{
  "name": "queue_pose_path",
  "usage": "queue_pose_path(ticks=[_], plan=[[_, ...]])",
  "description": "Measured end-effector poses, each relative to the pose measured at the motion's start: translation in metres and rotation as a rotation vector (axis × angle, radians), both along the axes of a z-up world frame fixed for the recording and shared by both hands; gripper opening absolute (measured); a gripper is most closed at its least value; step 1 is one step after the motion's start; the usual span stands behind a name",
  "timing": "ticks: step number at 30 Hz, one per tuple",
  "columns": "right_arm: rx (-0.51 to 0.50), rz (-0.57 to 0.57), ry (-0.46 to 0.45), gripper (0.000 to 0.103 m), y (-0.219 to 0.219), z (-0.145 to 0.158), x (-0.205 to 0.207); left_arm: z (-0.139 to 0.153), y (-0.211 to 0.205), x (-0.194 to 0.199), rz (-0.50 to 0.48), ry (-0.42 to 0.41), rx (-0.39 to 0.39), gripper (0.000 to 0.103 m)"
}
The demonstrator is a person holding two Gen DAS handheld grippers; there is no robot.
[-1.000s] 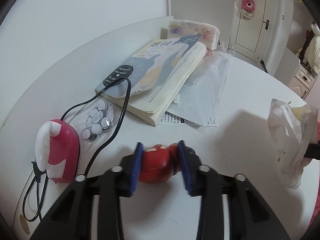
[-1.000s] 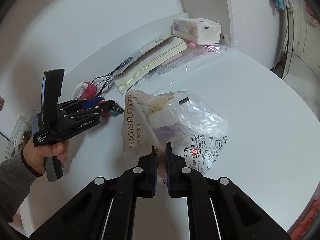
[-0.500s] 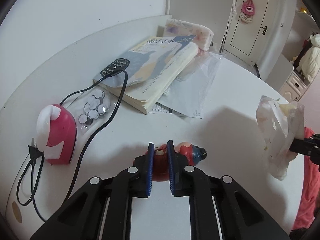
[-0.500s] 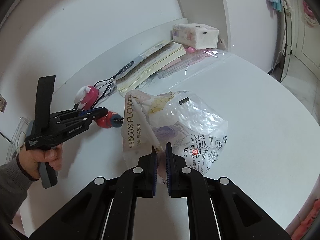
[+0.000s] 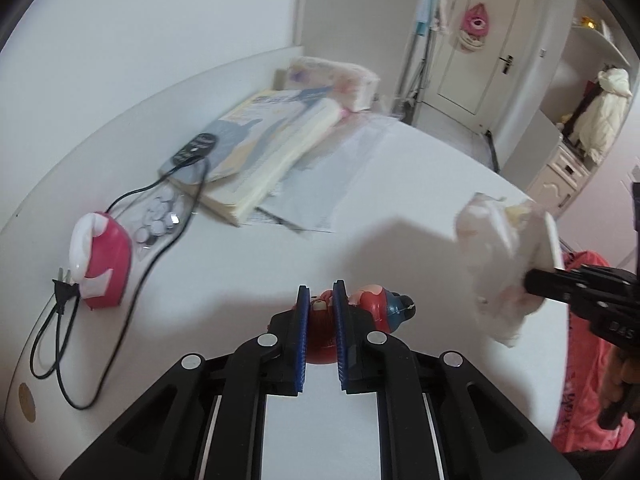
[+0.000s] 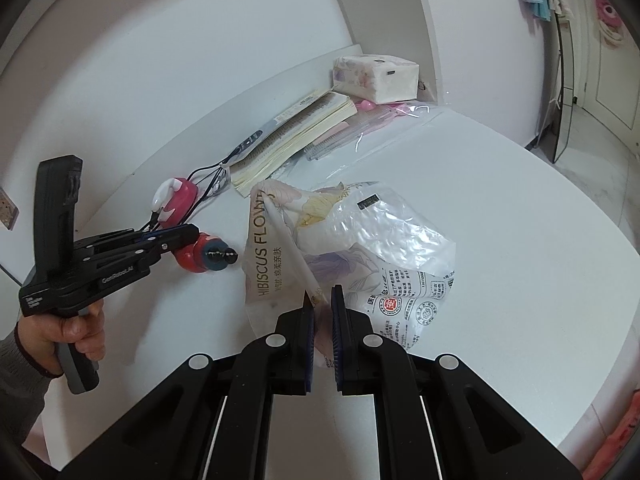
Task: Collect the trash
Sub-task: 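Carry the plastic bag with the right tool and the red toy with the left tool to the bin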
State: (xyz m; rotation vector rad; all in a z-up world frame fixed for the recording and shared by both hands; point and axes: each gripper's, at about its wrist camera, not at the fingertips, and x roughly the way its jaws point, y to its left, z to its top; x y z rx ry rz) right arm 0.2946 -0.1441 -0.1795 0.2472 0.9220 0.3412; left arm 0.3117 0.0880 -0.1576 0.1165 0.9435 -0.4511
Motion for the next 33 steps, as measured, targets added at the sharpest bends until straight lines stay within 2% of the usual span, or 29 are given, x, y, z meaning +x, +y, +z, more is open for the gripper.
queue_pose_path(ticks=[5, 9, 22, 28, 33], plan=[[0.018, -0.005, -0.006, 0.008, -0.016, 0.004, -0.023, 0.008, -0.030, -0.028, -0.047, 0.008, 0.004, 0.013], [0.024, -0.023, -0.009, 0.008, -0.042, 0.008, -0.057, 0.015, -0.063, -0.056, -0.101, 0.015, -0.004, 0.013], [0.011, -0.253, 0.014, 0.008, -0.177, 0.023, -0.213, 0.028, -0.213, -0.158, -0.345, 0.018, -0.042, 0.013], [0.034, -0.356, 0.069, 0.008, -0.227, 0.008, -0.274, 0.014, -0.270, -0.190, -0.443, 0.052, -0.049, 0.013], [0.048, -0.422, 0.146, 0.008, -0.255, -0.029, -0.305, -0.024, -0.303, -0.206, -0.491, 0.122, -0.033, 0.013]])
